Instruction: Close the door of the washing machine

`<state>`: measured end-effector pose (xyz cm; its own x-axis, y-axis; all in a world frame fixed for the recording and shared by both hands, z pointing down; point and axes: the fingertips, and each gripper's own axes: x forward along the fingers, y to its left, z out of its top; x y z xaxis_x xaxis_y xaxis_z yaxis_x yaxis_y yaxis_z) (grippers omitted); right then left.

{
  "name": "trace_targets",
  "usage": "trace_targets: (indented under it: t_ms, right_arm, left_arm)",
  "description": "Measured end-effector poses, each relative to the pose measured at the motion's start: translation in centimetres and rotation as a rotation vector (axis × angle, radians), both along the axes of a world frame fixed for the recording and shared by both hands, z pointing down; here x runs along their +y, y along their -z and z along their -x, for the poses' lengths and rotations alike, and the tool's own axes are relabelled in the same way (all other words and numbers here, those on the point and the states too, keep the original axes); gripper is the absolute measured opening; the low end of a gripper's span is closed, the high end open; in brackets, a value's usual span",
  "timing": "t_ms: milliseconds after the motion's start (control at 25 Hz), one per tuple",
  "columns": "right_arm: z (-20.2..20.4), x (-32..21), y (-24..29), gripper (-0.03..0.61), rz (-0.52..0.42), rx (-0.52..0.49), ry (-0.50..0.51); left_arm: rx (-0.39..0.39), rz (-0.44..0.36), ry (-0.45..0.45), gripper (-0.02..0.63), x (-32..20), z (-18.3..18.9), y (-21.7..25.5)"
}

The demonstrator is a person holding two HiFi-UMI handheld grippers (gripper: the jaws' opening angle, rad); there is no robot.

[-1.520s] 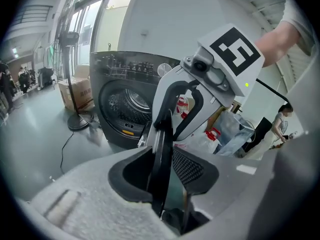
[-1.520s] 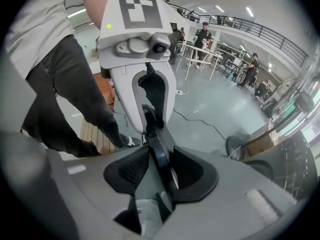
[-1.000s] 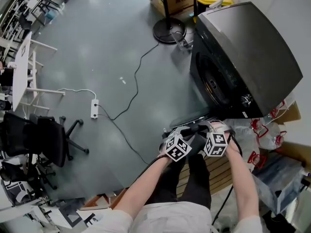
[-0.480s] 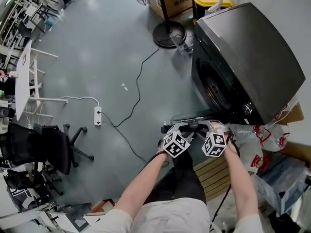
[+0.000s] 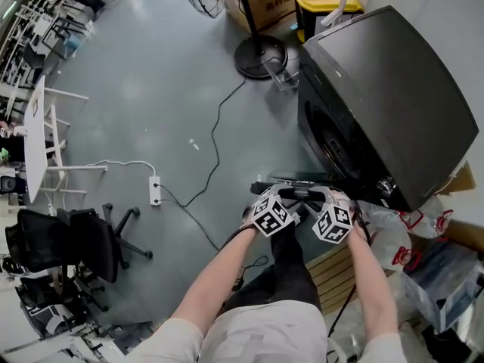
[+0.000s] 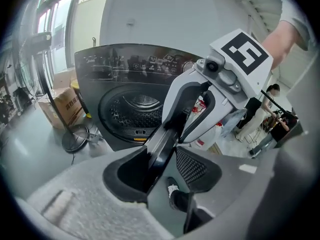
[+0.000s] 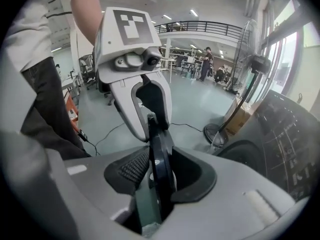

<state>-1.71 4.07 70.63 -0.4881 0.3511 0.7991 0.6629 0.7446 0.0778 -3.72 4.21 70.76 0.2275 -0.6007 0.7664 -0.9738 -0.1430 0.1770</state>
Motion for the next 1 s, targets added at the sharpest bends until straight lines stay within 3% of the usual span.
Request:
trace_targets:
  t_ms: [360, 1000]
  right_arm:
    - [3.6, -3.0, 0.1, 0.139, 0.009, 0.018, -0.139]
    - [6.9, -7.0, -0.3, 0.138, -0.014, 0.072, -0.394]
  left_arm:
    - [-0.006, -0.034, -0.126, 0.19, -3.5, 3.6, 0.0]
    - [0.013, -0.075, -0.347, 0.192, -8.0, 6.8, -0.2]
